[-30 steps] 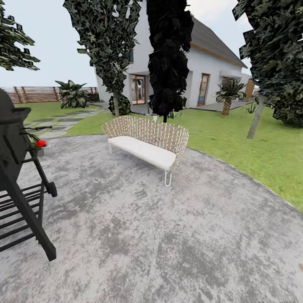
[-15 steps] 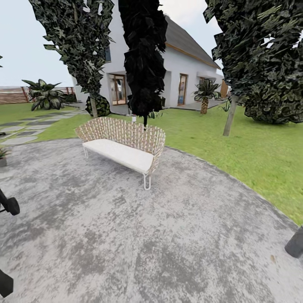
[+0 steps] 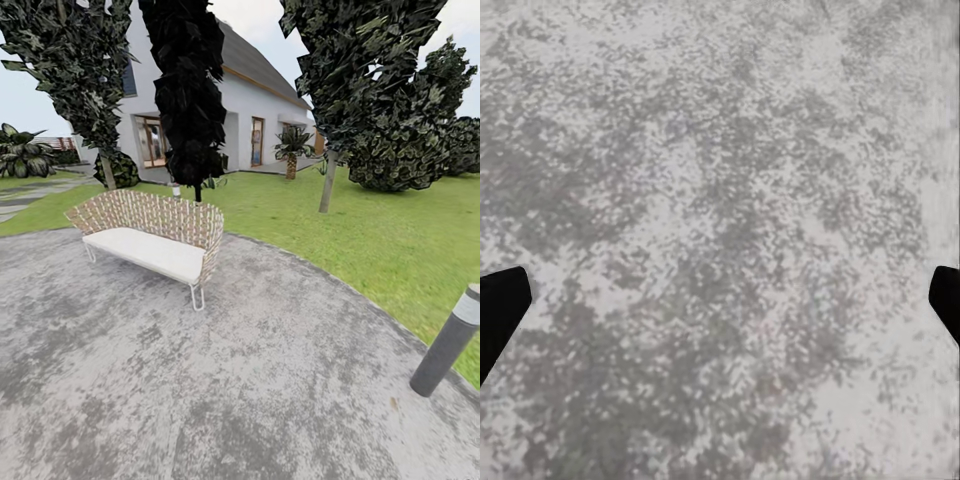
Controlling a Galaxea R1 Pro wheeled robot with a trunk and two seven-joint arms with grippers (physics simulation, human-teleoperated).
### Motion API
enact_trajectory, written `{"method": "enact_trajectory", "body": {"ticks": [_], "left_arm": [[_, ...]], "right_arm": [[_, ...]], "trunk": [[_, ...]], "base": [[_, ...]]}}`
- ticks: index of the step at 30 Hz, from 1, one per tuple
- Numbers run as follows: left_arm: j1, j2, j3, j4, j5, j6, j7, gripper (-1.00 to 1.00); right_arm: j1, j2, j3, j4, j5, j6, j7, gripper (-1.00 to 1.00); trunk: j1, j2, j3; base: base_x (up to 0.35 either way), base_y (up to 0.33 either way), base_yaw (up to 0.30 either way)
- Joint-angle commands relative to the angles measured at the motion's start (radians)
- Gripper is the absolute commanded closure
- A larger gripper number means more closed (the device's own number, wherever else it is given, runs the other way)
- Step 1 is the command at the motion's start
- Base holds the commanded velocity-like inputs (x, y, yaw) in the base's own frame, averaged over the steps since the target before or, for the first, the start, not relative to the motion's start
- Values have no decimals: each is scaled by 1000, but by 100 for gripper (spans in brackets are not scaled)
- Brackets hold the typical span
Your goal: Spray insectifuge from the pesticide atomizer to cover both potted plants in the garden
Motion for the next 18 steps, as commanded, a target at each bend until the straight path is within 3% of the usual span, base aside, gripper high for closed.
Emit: {"method": "enact_trajectory", "body": {"ticks": [1, 9, 18], "left_arm": [[0, 1, 1, 1, -1, -3, 1, -100], [0, 1, 1, 1, -1, -3, 0, -100], [0, 0, 1, 2, -2, -3, 0, -100]], "right_arm": [[-1, 0, 0, 1, 0, -3, 0, -100], [-1, 0, -3, 1, 0, -2, 1, -100], [-1, 0, 0, 3, 5, -3, 9, -100]], "trunk": [[0, 0, -1], [0, 0, -1], [0, 0, -1]], "base": [[293, -171, -265], [314, -127, -225], [327, -82, -19]]}}
